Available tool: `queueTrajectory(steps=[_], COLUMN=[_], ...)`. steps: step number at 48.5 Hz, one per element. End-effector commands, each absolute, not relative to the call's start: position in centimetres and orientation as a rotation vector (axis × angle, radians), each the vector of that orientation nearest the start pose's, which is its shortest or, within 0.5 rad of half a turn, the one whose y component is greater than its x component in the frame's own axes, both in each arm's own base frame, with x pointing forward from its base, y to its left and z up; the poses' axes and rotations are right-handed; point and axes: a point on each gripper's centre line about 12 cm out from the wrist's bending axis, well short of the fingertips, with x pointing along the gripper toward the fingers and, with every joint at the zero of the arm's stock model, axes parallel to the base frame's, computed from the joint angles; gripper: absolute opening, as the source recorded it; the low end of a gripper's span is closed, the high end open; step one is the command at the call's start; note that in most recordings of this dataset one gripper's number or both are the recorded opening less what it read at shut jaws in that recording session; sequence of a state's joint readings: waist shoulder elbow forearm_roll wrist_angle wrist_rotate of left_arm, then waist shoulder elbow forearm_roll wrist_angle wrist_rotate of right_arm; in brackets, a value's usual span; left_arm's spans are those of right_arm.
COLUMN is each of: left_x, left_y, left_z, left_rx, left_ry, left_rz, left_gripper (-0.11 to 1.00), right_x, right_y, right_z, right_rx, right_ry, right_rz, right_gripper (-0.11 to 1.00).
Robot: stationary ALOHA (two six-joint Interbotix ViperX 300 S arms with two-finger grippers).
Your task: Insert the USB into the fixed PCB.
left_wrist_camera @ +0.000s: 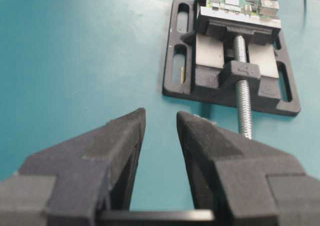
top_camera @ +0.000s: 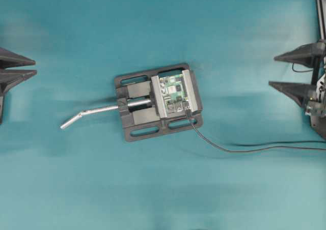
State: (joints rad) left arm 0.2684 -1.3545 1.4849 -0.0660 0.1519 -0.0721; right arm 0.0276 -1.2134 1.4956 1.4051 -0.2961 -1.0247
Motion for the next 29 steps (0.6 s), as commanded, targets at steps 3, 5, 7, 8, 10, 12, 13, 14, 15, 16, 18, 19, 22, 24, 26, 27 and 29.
queueTrajectory(steps=[3,5,7,8,10,12,13,14,15,16,18,19,22,24,26,27,29], left_x=[12.9,12.9,12.9,12.9,12.9,12.9,12.9,12.9,12.9,12.9,12.9,12.9,12.9,12.9,12.9,12.9,12.9], left_y=[3.4,3.4,3.4,3.4,3.4,3.4,3.4,3.4,3.4,3.4,3.4,3.4,3.4,3.4,3.4,3.4,3.4], left_z=[18.9,18.9,18.9,18.9,18.9,18.9,18.9,18.9,18.9,18.9,18.9,18.9,18.9,18.9,18.9,18.9,18.9], left_rx=[-0.172,-0.170,-0.170,-0.170,-0.170,-0.172,-0.172,-0.172,-0.172,-0.172,-0.170,-0.172,-0.171,-0.171,-0.170,-0.171,-0.170], left_ry=[0.238,0.238,0.238,0.238,0.238,0.238,0.238,0.238,0.238,0.238,0.238,0.238,0.238,0.238,0.238,0.238,0.238], left_rz=[0.275,0.275,0.275,0.275,0.275,0.275,0.275,0.275,0.275,0.275,0.275,0.275,0.273,0.273,0.275,0.273,0.275], left_gripper=[0.35,0.35,0.35,0.35,0.35,0.35,0.35,0.35,0.35,0.35,0.35,0.35,0.35,0.35,0.35,0.35,0.35], right_x=[13.7,13.6,13.4,13.3,13.2,13.0,13.0,12.9,12.8,12.7,12.5,12.5,12.3,12.2,12.1,12.1,12.1], right_y=[-2.9,-2.9,-2.9,-2.9,-2.9,-2.9,-2.9,-2.9,-2.9,-2.9,-2.9,-2.8,-2.7,-2.6,-2.5,-2.5,-2.4], right_z=[17.8,17.7,17.7,17.8,17.9,18.0,18.1,18.1,18.1,18.2,18.1,18.1,17.9,17.8,17.6,17.5,17.4], right_rx=[0.319,0.313,0.306,0.303,0.296,0.290,0.289,0.285,0.286,0.286,0.291,0.291,0.296,0.297,0.297,0.295,0.291], right_ry=[0.168,0.158,0.144,0.138,0.120,0.101,0.091,0.082,0.070,0.061,0.050,0.044,0.030,0.027,0.028,0.030,0.035], right_rz=[-0.287,-0.284,-0.281,-0.279,-0.275,-0.270,-0.268,-0.266,-0.263,-0.261,-0.257,-0.253,-0.242,-0.234,-0.225,-0.221,-0.213], right_gripper=[0.84,0.84,0.84,0.84,0.84,0.84,0.84,0.84,0.84,0.84,0.84,0.84,0.84,0.84,0.84,0.84,0.84])
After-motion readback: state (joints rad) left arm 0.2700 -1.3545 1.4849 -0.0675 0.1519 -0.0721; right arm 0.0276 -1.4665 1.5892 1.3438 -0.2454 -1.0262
